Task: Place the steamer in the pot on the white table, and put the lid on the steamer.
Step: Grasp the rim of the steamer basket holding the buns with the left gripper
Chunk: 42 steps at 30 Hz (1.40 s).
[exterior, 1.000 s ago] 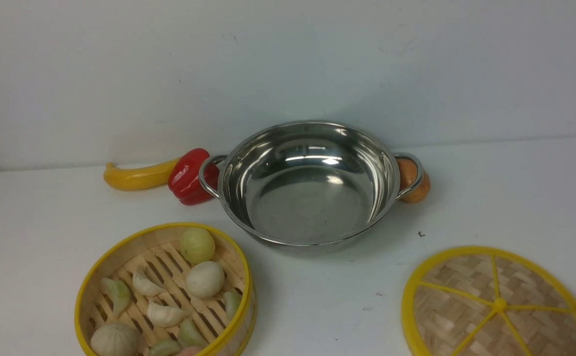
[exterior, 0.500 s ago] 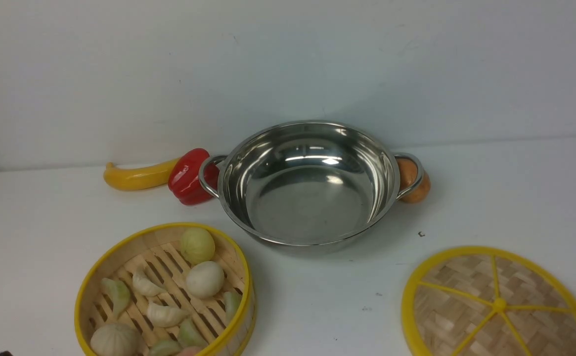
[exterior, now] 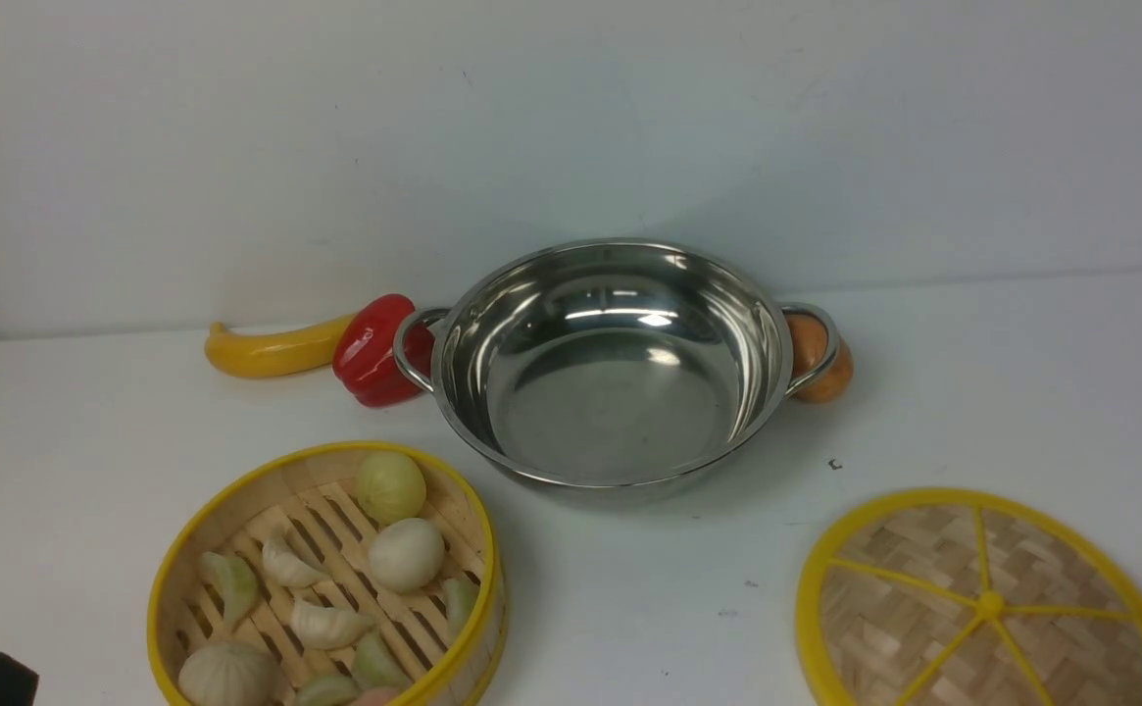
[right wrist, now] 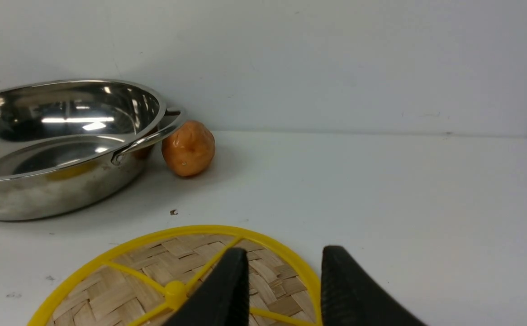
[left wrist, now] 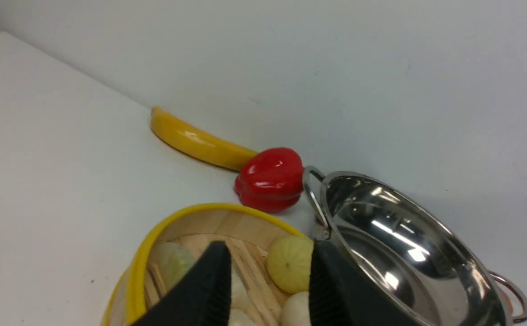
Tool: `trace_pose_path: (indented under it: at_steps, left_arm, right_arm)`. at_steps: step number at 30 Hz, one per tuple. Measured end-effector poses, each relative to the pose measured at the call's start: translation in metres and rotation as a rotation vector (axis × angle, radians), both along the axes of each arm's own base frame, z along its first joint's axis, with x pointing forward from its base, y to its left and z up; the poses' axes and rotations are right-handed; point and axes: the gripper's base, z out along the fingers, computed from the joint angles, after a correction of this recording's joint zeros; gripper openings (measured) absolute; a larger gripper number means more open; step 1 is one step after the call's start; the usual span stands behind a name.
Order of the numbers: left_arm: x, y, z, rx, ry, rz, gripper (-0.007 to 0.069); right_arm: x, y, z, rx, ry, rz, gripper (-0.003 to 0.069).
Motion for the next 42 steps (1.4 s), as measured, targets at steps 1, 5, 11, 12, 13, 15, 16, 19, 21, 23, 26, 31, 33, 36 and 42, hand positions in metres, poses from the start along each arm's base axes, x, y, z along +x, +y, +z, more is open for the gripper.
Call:
trace_pose_path:
  at_steps: [1,5,11,12,13,15,16,19,21,23,26,31,33,36,42]
  left_arm:
    - [-0.001,-0.001,0.006,0.003,-0.011,-0.007,0.0241]
    - [-0.004,-0.003,0.031,0.042,-0.028,-0.031,0.0241]
    - [0.000,-0.011,0.081,0.265,0.127,-0.154,0.0241]
    - [0.005,-0.011,0.092,0.323,0.220,-0.196,0.0241]
    - [0.007,-0.012,0.097,0.349,0.293,-0.226,0.0241]
    - [0.015,-0.009,0.108,0.381,0.417,-0.257,0.0241]
    - [0.024,-0.006,0.118,0.394,0.528,-0.268,0.0241]
    - [0.041,0.003,0.131,0.411,0.687,-0.251,0.0241]
    - [0.059,0.013,0.137,0.423,0.825,-0.214,0.0241]
    - [0.081,0.022,0.137,0.422,0.958,-0.179,0.0241]
    - [0.114,0.028,0.127,0.398,1.078,-0.190,0.0241]
    - [0.163,0.035,0.086,0.373,1.280,-0.268,0.0241]
    - [0.176,0.036,0.070,0.379,1.326,-0.303,0.0241]
    - [0.198,0.037,0.047,0.381,1.341,-0.353,0.0241]
    - [0.225,0.033,0.018,0.346,1.299,-0.440,0.0242]
  right_arm:
    - [0.000,0.000,0.000,0.000,0.000,0.000,0.0244]
    - [0.000,0.000,0.000,0.000,0.000,0.000,0.0244]
    - [0.000,0.000,0.000,0.000,0.000,0.000,0.0244]
    - [0.000,0.000,0.000,0.000,0.000,0.000,0.0244]
    - [0.000,0.000,0.000,0.000,0.000,0.000,0.0244]
    - [0.000,0.000,0.000,0.000,0.000,0.000,0.0244]
    - [0.000,0.000,0.000,0.000,0.000,0.000,0.0244]
    - [0.000,0.000,0.000,0.000,0.000,0.000,0.0244]
    - [0.000,0.000,0.000,0.000,0.000,0.000,0.0244]
    - [0.000,0.000,0.000,0.000,0.000,0.000,0.0244]
    - [0.000,0.000,0.000,0.000,0.000,0.000,0.0244]
    - [0.000,0.000,0.000,0.000,0.000,0.000,0.0244]
    - [0.000,0.000,0.000,0.000,0.000,0.000,0.0244]
    - [0.000,0.000,0.000,0.000,0.000,0.000,0.0244]
    - [0.000,0.000,0.000,0.000,0.000,0.000,0.0244]
